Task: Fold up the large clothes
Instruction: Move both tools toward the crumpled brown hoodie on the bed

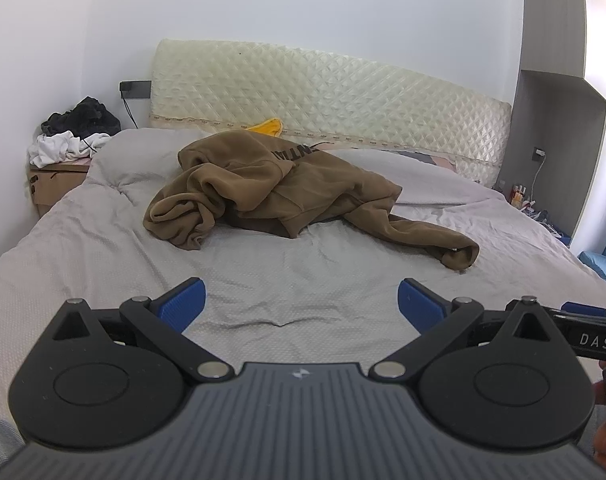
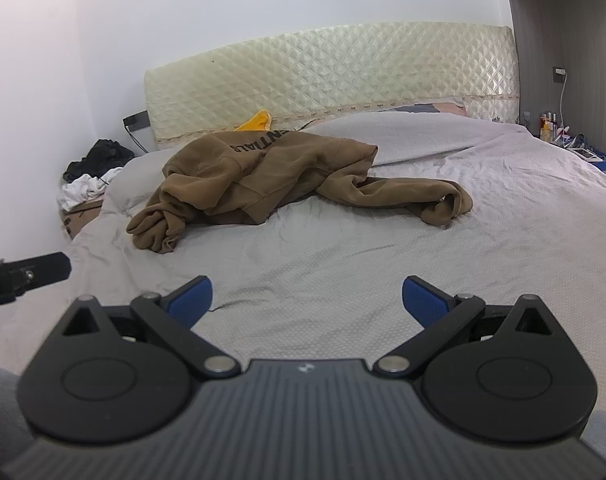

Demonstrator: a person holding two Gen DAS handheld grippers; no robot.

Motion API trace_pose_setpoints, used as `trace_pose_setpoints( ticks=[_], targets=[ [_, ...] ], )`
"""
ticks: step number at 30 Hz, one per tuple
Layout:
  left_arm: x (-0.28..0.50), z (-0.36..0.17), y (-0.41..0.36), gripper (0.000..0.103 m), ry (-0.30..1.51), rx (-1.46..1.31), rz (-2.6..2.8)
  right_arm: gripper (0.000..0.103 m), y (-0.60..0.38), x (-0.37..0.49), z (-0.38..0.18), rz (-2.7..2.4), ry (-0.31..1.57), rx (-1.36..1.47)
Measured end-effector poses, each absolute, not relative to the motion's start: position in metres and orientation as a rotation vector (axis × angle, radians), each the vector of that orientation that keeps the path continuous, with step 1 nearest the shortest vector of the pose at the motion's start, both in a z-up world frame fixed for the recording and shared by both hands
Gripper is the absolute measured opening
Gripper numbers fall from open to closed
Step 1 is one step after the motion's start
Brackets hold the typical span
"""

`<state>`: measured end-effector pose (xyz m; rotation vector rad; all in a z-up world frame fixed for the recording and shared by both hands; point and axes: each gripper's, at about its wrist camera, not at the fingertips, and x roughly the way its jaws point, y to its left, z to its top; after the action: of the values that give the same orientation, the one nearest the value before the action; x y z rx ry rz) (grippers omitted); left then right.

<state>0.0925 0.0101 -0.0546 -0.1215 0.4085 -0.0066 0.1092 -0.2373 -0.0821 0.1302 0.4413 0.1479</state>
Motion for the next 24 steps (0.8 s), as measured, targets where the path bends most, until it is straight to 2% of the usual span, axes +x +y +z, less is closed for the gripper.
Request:
trace_pose_setpoints(
  ticks=[24],
  targets=[
    [0.121,-0.075,0.025,0.103,0.413,-0.156,0.002,0.103,-0.244,0.128,-0.111,0.123,0.423,0.129]
  ],
)
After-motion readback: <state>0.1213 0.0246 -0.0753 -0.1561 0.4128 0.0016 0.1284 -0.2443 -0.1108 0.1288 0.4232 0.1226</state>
